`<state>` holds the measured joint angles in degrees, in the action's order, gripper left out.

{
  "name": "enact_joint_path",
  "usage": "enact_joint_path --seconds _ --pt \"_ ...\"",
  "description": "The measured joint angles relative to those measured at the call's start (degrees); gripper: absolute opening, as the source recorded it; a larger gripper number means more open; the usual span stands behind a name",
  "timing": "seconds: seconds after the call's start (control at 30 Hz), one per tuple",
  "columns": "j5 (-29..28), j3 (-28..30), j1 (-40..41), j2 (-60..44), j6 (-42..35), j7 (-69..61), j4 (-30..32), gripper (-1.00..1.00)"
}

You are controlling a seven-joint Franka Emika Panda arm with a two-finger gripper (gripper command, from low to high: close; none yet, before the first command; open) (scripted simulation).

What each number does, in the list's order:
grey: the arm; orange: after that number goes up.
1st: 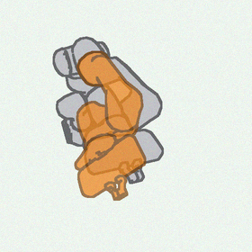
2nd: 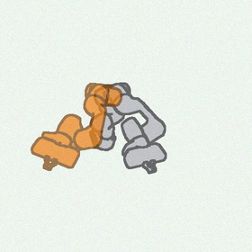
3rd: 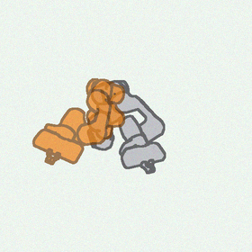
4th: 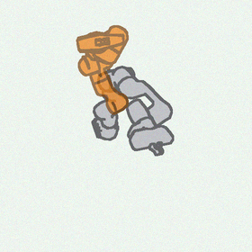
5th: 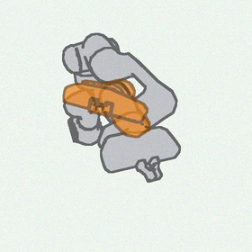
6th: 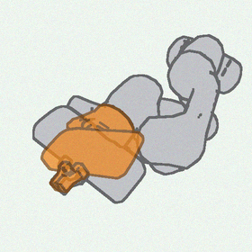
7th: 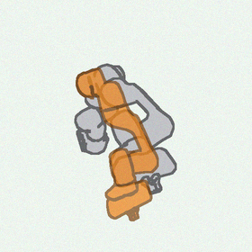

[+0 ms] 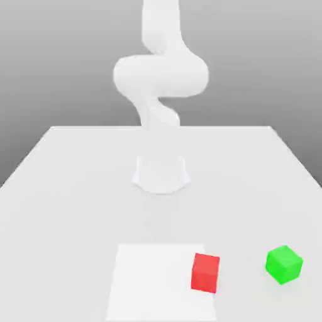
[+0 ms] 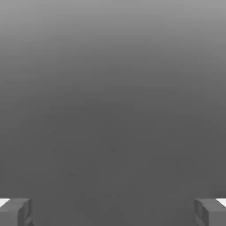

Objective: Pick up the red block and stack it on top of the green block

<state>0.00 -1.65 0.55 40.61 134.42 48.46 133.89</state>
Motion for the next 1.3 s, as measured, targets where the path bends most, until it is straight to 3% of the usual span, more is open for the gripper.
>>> enact_joint_path --seconds 0.6,0.73,0.9,0.93,1.13,1.3 --pt "-2.6 -9.7 0.8 -37.8 19.0 20.7 15.2 0.0" --pt "-3.4 -9.7 -0.6 -46.0 23.6 24.9 17.9 0.0" --pt "-7.6 -5.2 -4.3 -56.4 31.9 28.5 16.8 0.0" --pt "-8.2 -4.5 -4.8 -57.7 33.0 29.0 16.6 -1.0" --pt "-8.6 -4.3 -5.1 -58.3 33.6 29.3 16.5 -1.0" --pt "-4.4 -6.6 -3.6 -50.6 27.1 26.2 17.8 -1.0"
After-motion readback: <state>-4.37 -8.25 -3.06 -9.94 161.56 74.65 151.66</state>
